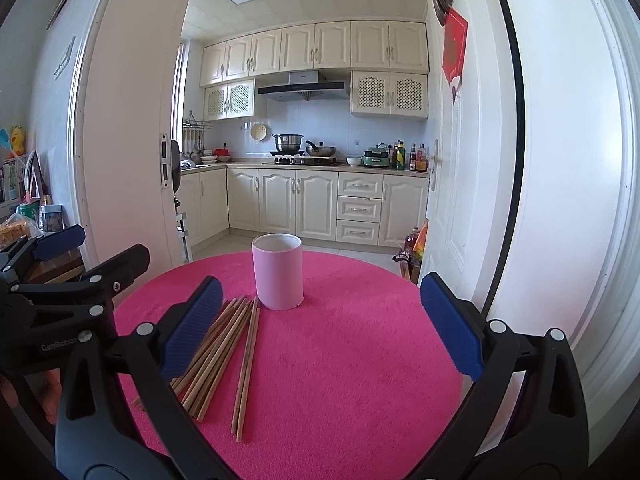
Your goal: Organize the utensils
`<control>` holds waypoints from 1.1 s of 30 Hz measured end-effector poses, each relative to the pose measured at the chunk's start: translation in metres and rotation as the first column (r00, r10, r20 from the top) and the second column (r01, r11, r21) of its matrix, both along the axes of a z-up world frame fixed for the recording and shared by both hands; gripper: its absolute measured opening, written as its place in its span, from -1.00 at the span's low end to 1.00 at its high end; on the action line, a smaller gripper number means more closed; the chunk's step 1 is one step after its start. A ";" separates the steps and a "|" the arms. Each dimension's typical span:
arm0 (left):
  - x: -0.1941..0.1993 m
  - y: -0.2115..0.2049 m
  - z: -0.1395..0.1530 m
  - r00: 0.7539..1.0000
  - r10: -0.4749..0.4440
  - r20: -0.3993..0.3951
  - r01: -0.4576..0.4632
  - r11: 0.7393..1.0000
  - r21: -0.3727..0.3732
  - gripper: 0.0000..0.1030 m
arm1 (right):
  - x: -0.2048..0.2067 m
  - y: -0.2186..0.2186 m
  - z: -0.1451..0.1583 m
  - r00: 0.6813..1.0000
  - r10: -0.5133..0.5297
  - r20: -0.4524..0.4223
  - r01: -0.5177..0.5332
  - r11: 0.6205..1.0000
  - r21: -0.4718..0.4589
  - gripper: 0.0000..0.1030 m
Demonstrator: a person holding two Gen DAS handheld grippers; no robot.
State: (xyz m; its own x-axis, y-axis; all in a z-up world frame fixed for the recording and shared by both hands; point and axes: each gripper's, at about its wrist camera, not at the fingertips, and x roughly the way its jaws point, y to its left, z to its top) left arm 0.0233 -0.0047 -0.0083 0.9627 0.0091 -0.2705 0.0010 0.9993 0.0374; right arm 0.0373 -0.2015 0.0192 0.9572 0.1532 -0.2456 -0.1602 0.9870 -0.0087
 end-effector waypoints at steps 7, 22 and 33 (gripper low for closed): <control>0.029 0.011 -0.010 0.992 -0.033 -0.119 0.030 0.999 -0.022 0.89 | 0.020 0.003 -0.003 0.996 0.033 -0.086 -0.032 0.999 0.011 0.88; 0.114 0.060 -0.074 0.841 -0.088 -0.533 0.028 0.993 -0.119 0.88 | 0.091 0.013 -0.042 0.941 0.049 -0.335 -0.074 0.995 -0.062 0.88; 0.147 0.063 -0.111 0.741 -0.065 -0.668 0.002 0.996 -0.094 0.39 | 0.128 0.017 -0.073 0.889 0.065 -0.453 -0.117 0.989 -0.089 0.88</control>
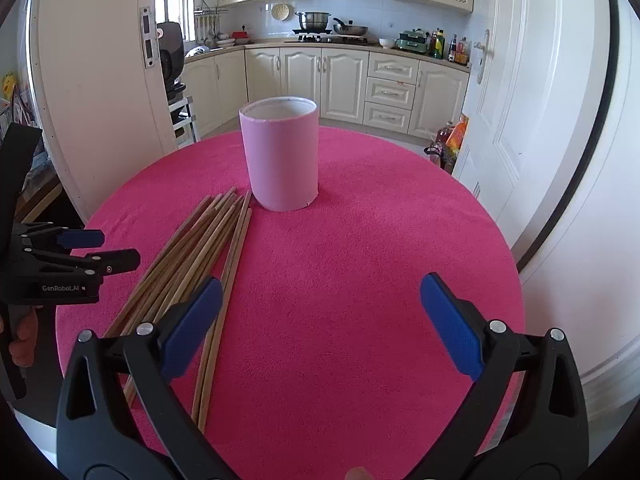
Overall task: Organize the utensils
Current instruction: 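Lower both tools toward the pile of wooden chopsticks, then grasp one wooden chopstick with the left tool while the right tool grasps another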
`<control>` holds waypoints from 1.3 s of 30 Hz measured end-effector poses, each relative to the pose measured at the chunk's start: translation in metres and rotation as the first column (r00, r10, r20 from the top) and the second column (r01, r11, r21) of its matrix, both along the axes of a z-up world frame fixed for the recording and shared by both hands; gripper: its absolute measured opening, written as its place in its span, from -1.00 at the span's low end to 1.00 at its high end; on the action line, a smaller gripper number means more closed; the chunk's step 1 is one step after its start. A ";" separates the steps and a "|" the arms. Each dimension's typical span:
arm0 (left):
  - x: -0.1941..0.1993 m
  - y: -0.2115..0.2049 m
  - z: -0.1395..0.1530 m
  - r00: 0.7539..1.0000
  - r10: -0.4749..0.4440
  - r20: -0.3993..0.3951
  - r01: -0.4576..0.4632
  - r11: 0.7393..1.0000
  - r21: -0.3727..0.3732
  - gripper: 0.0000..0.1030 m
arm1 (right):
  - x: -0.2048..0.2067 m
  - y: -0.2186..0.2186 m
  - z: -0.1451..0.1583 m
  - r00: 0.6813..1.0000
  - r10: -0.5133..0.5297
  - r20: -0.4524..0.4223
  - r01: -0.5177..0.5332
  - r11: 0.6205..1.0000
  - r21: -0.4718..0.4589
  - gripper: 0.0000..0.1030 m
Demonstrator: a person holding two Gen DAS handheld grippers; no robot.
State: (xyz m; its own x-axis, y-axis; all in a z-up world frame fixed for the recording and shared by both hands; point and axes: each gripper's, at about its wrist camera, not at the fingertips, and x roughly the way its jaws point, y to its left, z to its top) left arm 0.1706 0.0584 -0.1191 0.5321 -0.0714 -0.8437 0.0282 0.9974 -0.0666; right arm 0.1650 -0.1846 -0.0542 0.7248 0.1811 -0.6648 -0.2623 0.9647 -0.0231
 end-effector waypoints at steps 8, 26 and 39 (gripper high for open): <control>0.021 -0.006 -0.015 0.998 -0.004 -0.067 0.009 0.998 0.065 0.39 | 0.017 0.002 -0.008 0.999 0.024 -0.044 -0.024 1.000 -0.002 0.88; 0.036 -0.007 -0.024 0.985 -0.006 -0.173 0.019 0.997 0.074 0.39 | 0.040 0.005 -0.013 0.990 0.054 -0.133 -0.053 0.998 0.016 0.88; 0.032 -0.001 -0.018 0.986 0.050 -0.159 -0.047 0.999 0.023 -0.79 | 0.063 0.027 -0.023 0.938 0.142 -0.317 -0.135 0.990 0.044 0.75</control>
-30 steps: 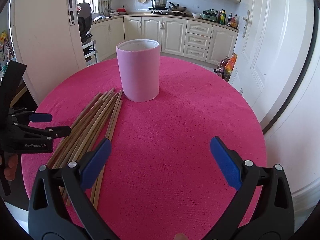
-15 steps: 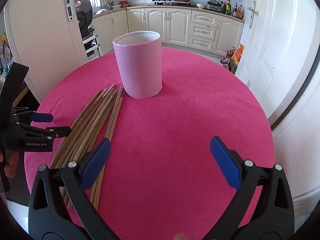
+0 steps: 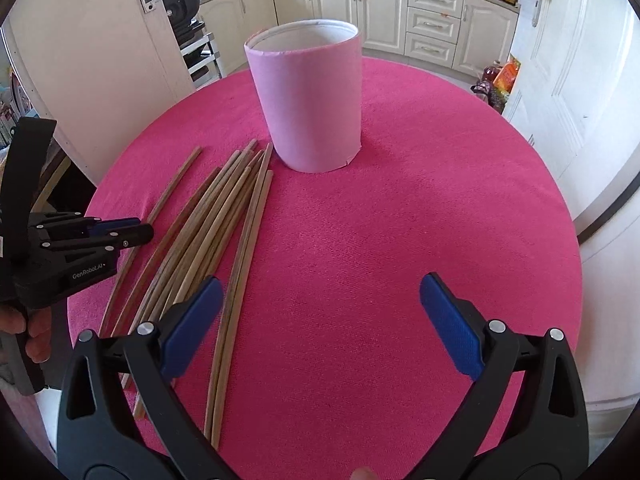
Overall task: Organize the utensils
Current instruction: 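Grasp one wooden chopstick with the left tool while the right tool grasps another, then lift both held chopsticks upright and carry them over the pink cup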
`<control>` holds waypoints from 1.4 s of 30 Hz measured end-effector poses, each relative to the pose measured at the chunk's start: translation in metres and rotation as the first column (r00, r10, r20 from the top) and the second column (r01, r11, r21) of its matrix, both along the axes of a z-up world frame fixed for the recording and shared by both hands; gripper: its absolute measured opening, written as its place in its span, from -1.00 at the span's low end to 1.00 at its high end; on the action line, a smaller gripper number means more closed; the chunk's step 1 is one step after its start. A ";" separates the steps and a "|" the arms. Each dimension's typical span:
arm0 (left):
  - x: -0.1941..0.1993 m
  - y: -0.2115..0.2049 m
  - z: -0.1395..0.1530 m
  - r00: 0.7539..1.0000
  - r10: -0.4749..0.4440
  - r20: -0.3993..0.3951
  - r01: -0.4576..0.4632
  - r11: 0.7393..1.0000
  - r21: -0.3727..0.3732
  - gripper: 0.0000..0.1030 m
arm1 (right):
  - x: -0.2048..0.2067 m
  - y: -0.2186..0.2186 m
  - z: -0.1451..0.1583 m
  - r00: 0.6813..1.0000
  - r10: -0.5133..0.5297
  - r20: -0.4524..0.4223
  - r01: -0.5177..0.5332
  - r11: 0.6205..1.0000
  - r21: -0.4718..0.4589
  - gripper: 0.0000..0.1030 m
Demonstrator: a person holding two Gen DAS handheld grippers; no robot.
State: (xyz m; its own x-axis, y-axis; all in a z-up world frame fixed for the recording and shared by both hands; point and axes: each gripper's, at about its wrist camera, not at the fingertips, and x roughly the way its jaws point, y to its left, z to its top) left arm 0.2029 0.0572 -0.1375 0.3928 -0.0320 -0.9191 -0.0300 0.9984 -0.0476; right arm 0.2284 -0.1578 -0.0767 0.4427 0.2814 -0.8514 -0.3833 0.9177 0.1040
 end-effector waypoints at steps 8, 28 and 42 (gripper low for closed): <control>-0.015 0.022 0.001 0.999 0.045 0.015 -0.043 0.992 -0.117 -0.88 | 0.013 0.016 -0.015 0.990 0.018 -0.139 -0.017 1.000 0.008 -0.02; -0.010 0.037 -0.006 0.998 0.041 0.037 -0.036 0.991 -0.131 -0.87 | 0.010 0.060 -0.027 0.990 0.044 -0.136 -0.061 0.990 -0.125 -0.49; -0.037 0.043 0.023 0.983 0.095 0.155 -0.066 0.981 -0.182 -0.88 | -0.002 0.015 -0.016 0.987 0.059 -0.146 -0.057 0.998 0.023 -0.88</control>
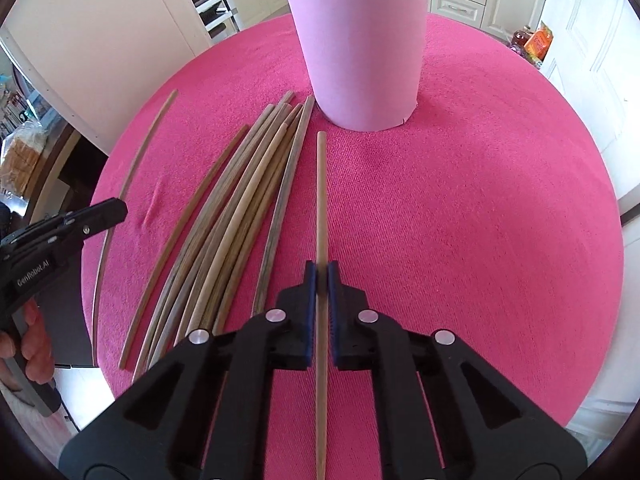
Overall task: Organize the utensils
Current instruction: 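Lift both held chopsticks upright and carry them over the pink cup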
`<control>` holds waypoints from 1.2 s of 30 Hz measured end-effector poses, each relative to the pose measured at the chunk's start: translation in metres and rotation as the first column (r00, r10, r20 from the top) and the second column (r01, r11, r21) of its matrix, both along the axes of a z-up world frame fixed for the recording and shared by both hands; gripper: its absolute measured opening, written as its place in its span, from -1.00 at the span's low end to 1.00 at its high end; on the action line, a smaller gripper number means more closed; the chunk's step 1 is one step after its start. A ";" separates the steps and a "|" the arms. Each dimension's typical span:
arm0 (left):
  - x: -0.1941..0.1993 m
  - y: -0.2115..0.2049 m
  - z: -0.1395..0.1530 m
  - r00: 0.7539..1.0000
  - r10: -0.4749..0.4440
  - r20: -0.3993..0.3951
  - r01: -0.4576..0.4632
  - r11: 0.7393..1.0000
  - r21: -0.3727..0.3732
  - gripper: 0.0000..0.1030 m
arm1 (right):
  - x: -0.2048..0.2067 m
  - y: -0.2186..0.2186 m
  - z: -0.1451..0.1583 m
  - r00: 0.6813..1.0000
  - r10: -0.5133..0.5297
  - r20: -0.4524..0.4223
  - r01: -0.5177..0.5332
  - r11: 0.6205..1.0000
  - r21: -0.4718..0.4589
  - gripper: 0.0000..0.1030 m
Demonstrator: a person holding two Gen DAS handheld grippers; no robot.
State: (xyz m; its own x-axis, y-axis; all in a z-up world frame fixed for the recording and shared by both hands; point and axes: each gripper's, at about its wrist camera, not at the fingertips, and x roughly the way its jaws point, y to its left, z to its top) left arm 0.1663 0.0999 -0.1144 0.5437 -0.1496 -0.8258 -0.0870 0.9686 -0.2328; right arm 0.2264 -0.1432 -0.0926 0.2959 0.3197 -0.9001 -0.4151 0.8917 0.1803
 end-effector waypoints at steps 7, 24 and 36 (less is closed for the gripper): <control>-0.020 -0.023 0.034 0.990 -0.016 0.141 0.012 0.999 0.031 -0.87 | -0.024 -0.024 0.018 0.998 0.010 0.062 -0.017 0.993 0.119 -0.88; -0.037 -0.103 0.105 0.860 -0.110 0.498 0.105 0.994 0.039 -0.87 | -0.050 -0.070 0.105 0.929 -0.057 0.365 -0.091 0.922 0.376 -0.88; 0.008 -0.125 0.144 0.752 -0.100 0.652 0.102 0.994 0.034 -0.87 | -0.015 -0.101 0.155 0.828 -0.203 0.523 -0.115 0.852 0.511 -0.88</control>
State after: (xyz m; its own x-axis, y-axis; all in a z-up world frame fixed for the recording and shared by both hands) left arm 0.1740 -0.0255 0.0292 0.9314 -0.2369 -0.2763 0.1853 0.9620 -0.2003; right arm 0.2116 -0.2440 0.0625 0.7027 0.6474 -0.2951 -0.5449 0.7564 0.3618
